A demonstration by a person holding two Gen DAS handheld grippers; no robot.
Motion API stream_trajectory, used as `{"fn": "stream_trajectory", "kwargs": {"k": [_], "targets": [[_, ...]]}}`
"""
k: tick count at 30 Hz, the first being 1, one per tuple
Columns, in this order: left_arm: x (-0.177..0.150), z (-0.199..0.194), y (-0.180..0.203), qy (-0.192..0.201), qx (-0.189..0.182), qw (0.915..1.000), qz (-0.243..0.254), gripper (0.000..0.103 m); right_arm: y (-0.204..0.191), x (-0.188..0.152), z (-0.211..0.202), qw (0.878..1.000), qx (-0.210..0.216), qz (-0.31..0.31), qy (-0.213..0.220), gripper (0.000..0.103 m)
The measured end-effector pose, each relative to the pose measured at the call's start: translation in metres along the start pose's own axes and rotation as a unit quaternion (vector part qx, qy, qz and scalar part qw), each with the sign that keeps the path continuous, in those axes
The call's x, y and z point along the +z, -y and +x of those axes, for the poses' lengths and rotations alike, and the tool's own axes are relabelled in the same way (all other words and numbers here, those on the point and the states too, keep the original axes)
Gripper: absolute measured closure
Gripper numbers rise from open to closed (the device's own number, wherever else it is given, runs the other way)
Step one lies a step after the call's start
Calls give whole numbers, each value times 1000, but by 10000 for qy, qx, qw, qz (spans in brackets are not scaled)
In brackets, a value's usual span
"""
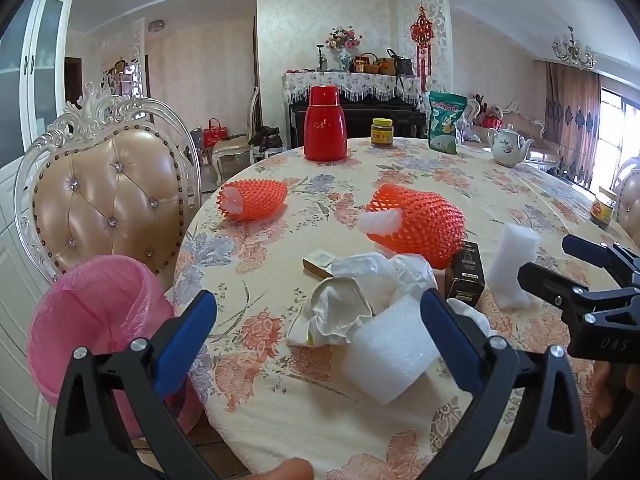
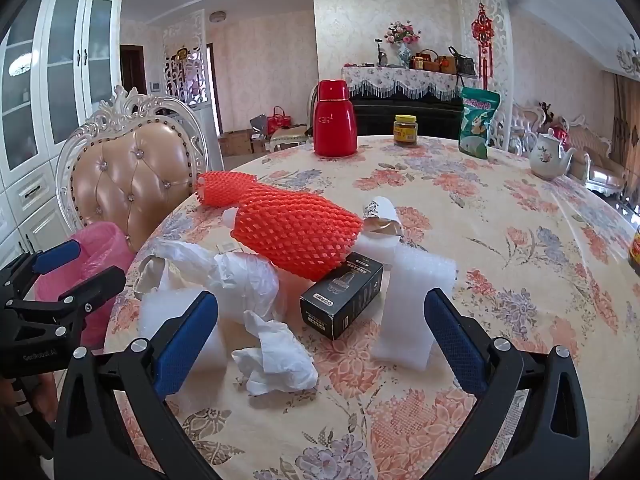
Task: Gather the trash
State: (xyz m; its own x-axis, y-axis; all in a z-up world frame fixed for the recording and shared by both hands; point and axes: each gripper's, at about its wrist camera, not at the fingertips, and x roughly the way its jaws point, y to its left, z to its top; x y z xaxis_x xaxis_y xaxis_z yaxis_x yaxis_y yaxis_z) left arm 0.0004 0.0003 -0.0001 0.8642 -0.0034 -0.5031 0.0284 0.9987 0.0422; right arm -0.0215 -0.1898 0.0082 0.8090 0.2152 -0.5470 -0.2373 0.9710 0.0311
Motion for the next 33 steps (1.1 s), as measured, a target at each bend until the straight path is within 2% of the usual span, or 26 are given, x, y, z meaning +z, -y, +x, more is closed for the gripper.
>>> {"fn": "stream_trajectory", "kwargs": {"k": [33], "targets": [[0,0,-2,39,-1,10000,-32,5,1,1,-1,10000,23,16,11,6]]}}
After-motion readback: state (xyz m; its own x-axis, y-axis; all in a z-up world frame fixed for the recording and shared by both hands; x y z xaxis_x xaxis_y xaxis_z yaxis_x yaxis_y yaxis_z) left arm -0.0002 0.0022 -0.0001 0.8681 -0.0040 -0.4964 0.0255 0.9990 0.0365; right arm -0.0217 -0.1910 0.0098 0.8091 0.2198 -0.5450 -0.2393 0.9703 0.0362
